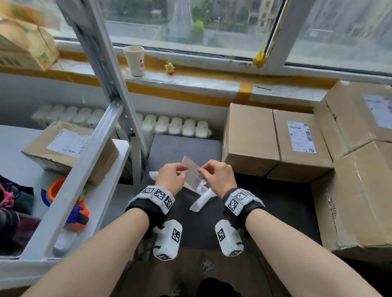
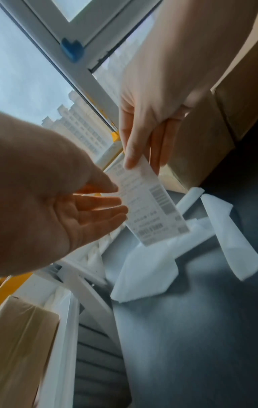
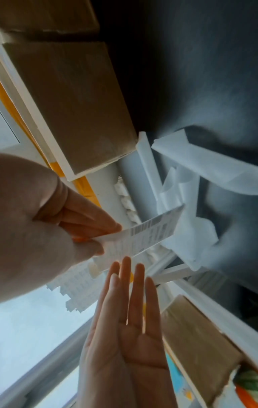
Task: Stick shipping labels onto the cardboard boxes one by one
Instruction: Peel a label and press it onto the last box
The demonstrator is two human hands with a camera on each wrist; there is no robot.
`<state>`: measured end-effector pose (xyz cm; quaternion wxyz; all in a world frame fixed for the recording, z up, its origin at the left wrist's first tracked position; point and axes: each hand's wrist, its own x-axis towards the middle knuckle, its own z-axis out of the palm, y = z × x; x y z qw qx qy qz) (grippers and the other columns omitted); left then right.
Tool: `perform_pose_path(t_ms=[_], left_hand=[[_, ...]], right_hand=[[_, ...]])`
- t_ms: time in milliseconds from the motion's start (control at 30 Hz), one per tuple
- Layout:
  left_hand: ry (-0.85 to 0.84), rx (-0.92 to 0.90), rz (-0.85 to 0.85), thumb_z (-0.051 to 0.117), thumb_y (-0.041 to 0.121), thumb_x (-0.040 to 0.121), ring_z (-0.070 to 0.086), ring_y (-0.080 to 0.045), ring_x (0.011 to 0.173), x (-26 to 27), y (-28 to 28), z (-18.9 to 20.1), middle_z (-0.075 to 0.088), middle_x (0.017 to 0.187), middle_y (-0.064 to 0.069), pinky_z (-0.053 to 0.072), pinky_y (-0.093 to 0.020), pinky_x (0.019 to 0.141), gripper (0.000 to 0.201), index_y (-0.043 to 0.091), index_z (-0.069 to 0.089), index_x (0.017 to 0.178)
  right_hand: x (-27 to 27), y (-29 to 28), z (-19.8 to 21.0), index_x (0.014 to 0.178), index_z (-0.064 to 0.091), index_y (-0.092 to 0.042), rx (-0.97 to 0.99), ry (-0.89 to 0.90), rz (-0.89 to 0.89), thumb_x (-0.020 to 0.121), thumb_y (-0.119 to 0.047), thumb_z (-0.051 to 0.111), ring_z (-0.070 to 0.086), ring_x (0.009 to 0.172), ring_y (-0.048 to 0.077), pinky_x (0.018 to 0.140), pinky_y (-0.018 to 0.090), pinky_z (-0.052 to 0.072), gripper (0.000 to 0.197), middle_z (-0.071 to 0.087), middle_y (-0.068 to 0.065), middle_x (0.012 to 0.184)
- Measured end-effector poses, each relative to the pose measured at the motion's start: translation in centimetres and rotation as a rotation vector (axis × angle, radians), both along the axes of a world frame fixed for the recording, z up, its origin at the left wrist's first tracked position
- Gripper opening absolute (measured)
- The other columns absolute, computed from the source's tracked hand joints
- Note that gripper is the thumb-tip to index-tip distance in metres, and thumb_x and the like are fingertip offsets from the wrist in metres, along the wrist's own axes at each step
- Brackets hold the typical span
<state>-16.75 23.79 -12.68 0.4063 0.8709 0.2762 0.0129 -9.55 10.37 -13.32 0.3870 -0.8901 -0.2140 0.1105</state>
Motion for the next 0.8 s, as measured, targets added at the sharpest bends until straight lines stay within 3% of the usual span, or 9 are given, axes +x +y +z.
perform_pose_path(t_ms=[100, 267, 333, 467, 633, 800], left_hand=[[-0.065, -0.059, -0.040, 0.057, 0.008, 0.086, 0.064, -0.017, 0.105, 1.9, -1.2, 1.6, 0.071, 0.110, -0.004, 0.043, -0.019, 0.090, 0.027, 0.013, 0.071, 0.109], [-0.172, -0.138, -0.005, 0.064, 0.014, 0.086, 0.067, -0.015, 0.102, 4.1, -1.9, 2.9, 0.070, 0.111, -0.009, 0.047, -0.027, 0.098, 0.031, 0.010, 0.067, 0.116], [-0.203, -0.194, 0.012, 0.065, 0.014, 0.085, 0.067, -0.014, 0.101, 4.8, -1.8, 3.0, 0.071, 0.110, -0.011, 0.049, -0.031, 0.099, 0.032, 0.009, 0.066, 0.117], [-0.253, -0.275, 0.015, 0.068, 0.011, 0.084, 0.066, -0.018, 0.102, 5.7, -1.4, 3.4, 0.068, 0.113, -0.010, 0.050, -0.032, 0.097, 0.033, 0.004, 0.065, 0.116], [-0.330, -0.367, 0.092, 0.064, 0.000, 0.085, 0.065, -0.025, 0.105, 6.4, -1.1, 3.3, 0.068, 0.108, -0.020, 0.051, -0.032, 0.093, 0.022, -0.003, 0.063, 0.107], [-0.353, -0.313, 0.092, 0.070, 0.008, 0.081, 0.066, -0.017, 0.085, 6.4, -1.1, 3.2, 0.070, 0.091, -0.012, 0.053, -0.027, 0.084, 0.012, 0.002, 0.067, 0.092]], right_hand=[[1.5, 0.3, 1.1, 0.082, 0.071, -0.010, 0.067, 0.068, -0.016, 0.084, -0.027, 0.067, 0.066, 0.075, 0.019, 0.074, 0.031, 0.053, 0.017, 0.072, 0.006, 0.078], [3.4, 1.1, 2.0, 0.089, 0.072, -0.006, 0.278, 0.294, -0.053, 0.087, -0.013, 0.062, 0.069, 0.083, 0.026, 0.083, 0.044, 0.057, 0.013, 0.071, 0.011, 0.084], [3.8, 1.2, 2.7, 0.096, 0.070, 0.001, 0.380, 0.404, -0.068, 0.091, -0.007, 0.056, 0.067, 0.087, 0.027, 0.085, 0.038, 0.057, 0.017, 0.069, 0.016, 0.091], [4.1, 1.2, 3.6, 0.105, 0.065, 0.007, 0.499, 0.489, -0.087, 0.093, 0.000, 0.052, 0.064, 0.085, 0.020, 0.075, 0.022, 0.056, 0.020, 0.067, 0.021, 0.099], [4.4, 1.4, 3.3, 0.111, 0.063, 0.008, 0.592, 0.535, -0.114, 0.091, 0.001, 0.055, 0.064, 0.079, 0.018, 0.072, 0.018, 0.055, 0.023, 0.066, 0.024, 0.108], [4.5, 1.3, 3.1, 0.111, 0.064, 0.008, 0.628, 0.552, -0.114, 0.091, 0.000, 0.056, 0.065, 0.081, 0.016, 0.073, 0.016, 0.056, 0.023, 0.067, 0.021, 0.106]])
